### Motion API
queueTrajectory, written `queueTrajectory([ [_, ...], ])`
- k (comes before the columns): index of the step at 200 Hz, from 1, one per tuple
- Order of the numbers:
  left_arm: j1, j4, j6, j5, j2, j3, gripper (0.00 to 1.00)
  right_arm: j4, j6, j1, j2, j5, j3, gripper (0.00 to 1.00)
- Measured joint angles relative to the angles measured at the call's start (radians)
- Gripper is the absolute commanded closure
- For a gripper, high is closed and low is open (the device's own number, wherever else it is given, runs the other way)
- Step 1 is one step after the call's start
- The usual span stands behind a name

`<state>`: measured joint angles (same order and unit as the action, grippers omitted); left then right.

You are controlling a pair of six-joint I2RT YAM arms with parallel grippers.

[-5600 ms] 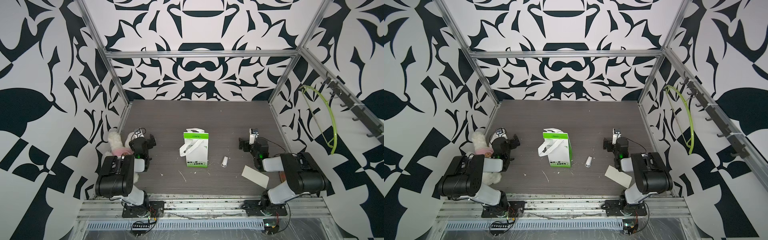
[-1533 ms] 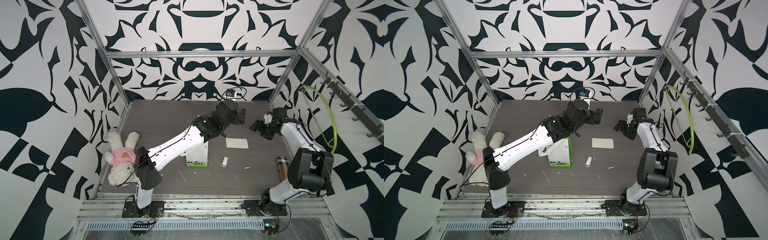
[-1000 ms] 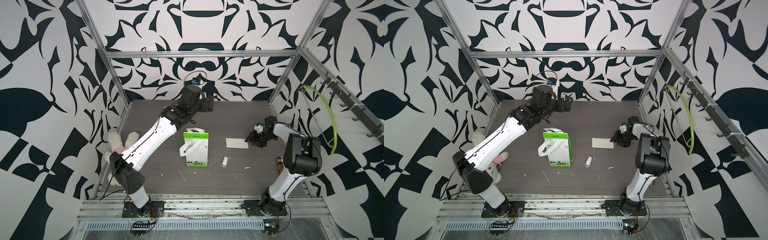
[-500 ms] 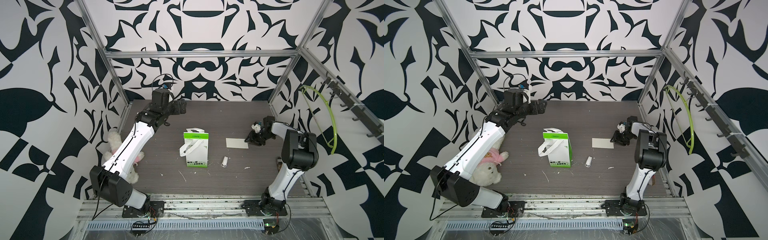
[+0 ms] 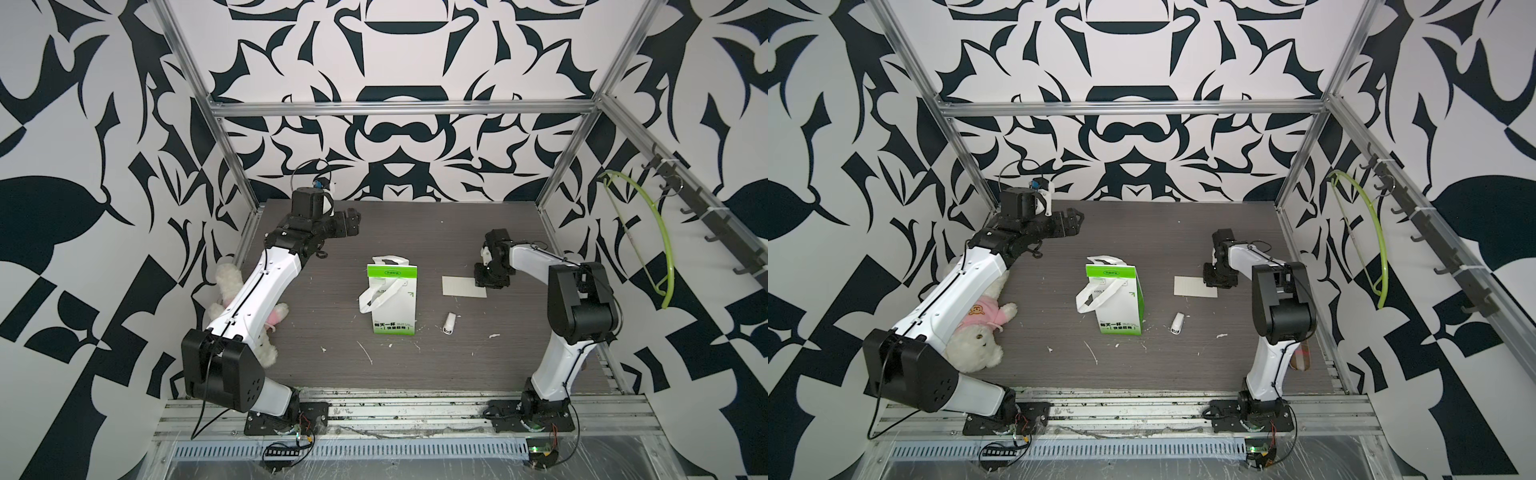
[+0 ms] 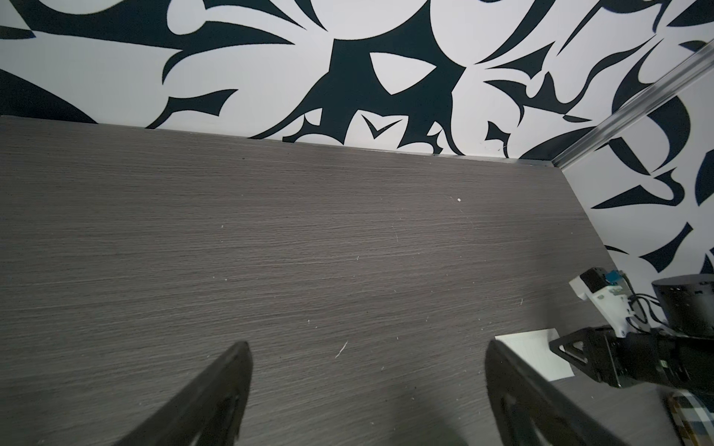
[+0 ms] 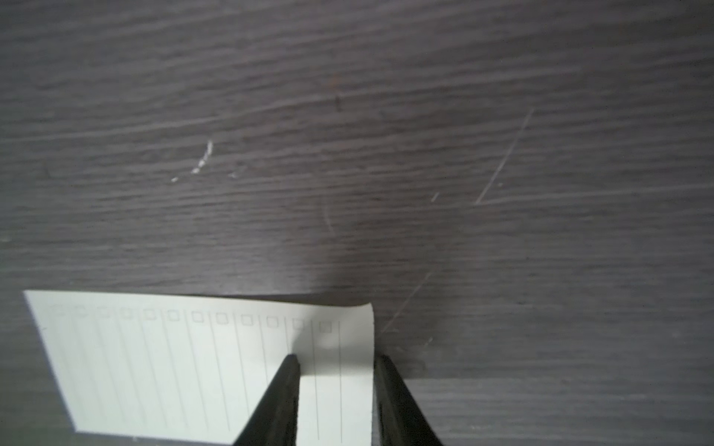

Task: Staple the receipts to the bags
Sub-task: Move the receipt to the center of the board.

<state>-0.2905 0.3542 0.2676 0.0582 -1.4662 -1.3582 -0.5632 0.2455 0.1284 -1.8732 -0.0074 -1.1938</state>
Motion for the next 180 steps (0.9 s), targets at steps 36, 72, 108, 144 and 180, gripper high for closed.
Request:
queueTrajectory([
  [36, 0.022, -0.022, -0.037, 0.062, -0.034, 0.011, 0.04, 0.011, 0.099, 0.061, -0.008, 0.0, -0.01, 0.66],
  [72, 0.035, -0.02, -0.095, 0.154, -0.119, 0.011, 0.04, 0.108, 0.194, 0.065, -0.035, -0.203, -0.028, 0.67],
  [108, 0.039, 0.011, -0.146, 0.24, -0.198, 0.01, 0.07, 0.217, 0.277, 0.063, -0.046, -0.382, -0.029, 0.68],
  [144, 0.04, 0.04, -0.151, 0.334, -0.258, 0.0, 0.13, 0.227, 0.275, 0.049, 0.034, -0.457, -0.022, 0.67],
  [180, 0.04, 0.055, -0.137, 0.428, -0.325, -0.002, 0.24, 0.215, 0.193, 0.022, 0.033, -0.602, -0.034, 0.67],
])
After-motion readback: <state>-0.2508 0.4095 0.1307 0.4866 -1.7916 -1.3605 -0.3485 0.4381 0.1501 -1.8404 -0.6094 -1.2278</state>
